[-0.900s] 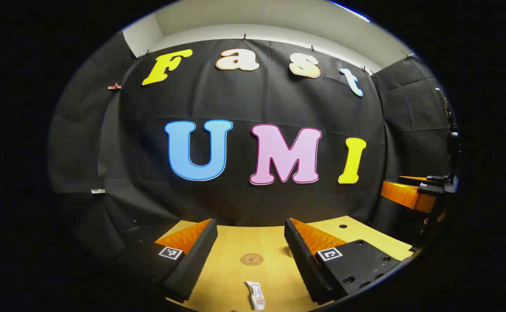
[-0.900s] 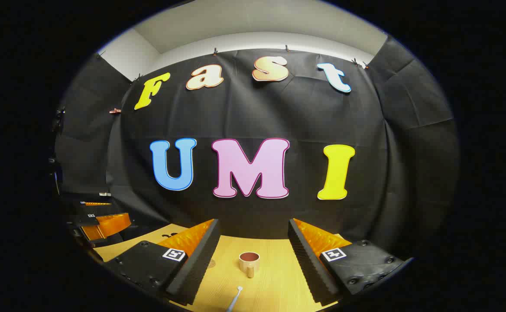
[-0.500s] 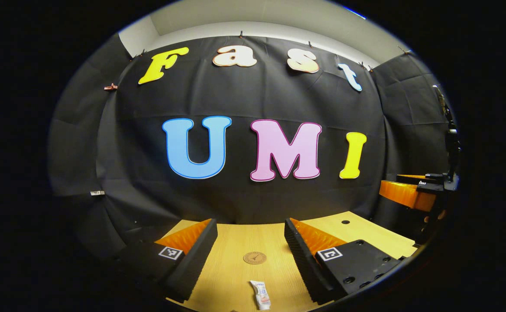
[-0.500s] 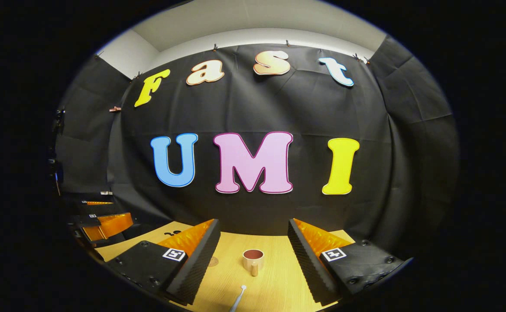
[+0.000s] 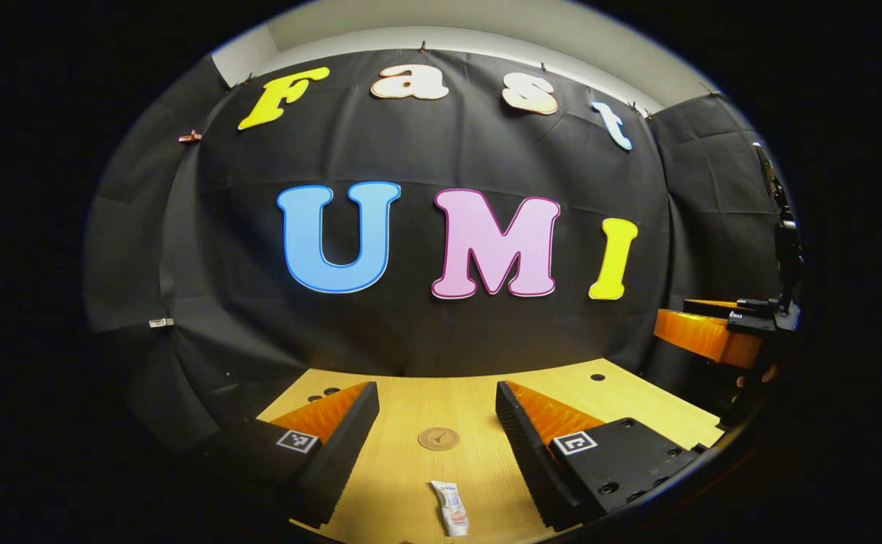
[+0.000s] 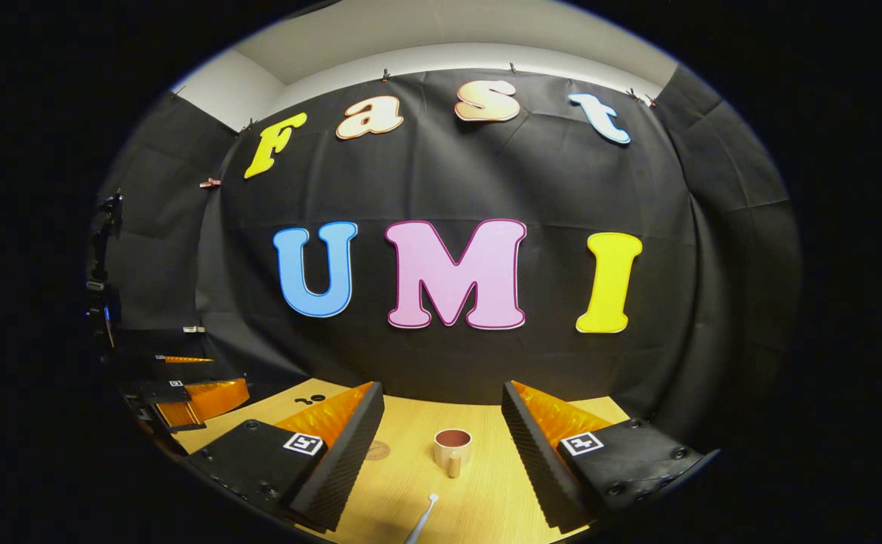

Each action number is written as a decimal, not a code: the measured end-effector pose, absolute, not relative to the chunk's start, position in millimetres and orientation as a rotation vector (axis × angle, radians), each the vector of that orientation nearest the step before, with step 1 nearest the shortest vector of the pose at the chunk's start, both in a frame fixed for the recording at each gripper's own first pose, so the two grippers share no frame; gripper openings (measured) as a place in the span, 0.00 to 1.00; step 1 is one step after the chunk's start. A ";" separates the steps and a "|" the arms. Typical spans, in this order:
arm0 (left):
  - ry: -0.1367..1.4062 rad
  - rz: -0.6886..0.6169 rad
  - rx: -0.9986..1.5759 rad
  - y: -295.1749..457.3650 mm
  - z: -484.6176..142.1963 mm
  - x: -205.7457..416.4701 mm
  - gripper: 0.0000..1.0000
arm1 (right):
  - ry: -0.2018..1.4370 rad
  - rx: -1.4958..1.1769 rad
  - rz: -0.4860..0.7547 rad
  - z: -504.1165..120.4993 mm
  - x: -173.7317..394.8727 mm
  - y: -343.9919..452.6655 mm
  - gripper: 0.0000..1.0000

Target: Put the toothbrush and toothpaste on the desktop into the cup, then pick up the cup and place it on the coaster on the desktop.

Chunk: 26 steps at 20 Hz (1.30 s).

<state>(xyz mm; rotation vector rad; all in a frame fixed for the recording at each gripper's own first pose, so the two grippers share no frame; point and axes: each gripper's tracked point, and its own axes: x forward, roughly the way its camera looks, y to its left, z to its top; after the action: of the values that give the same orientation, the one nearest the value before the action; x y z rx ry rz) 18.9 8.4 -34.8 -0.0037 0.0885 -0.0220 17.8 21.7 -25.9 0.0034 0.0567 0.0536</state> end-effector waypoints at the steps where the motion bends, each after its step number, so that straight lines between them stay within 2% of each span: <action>1: 0.100 -0.019 0.000 9.7 -39.1 20.4 0.97 | 0.059 0.005 0.054 -27.1 18.2 22.1 0.97; 8: 0.272 -0.044 -0.005 0.9 -103.3 28.5 0.97 | 0.105 -0.003 0.099 -45.9 28.0 29.2 0.97; 13: 0.457 0.000 -0.034 10.7 -171.8 31.5 0.97 | 0.152 0.006 0.143 -68.1 33.5 30.0 0.97; 19: 0.608 0.018 -0.029 9.6 -234.4 33.0 0.98 | 0.235 0.023 0.174 -106.7 35.5 21.1 0.97; 26: 0.779 0.011 0.009 -11.2 -303.3 41.7 0.98 | 0.310 0.032 0.162 -143.9 37.3 -3.0 0.97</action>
<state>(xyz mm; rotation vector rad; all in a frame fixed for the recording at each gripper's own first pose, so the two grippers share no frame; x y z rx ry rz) 41.7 -11.2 -303.3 0.0092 0.7793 0.0114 37.3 -3.0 -143.9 0.0320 0.3105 0.1616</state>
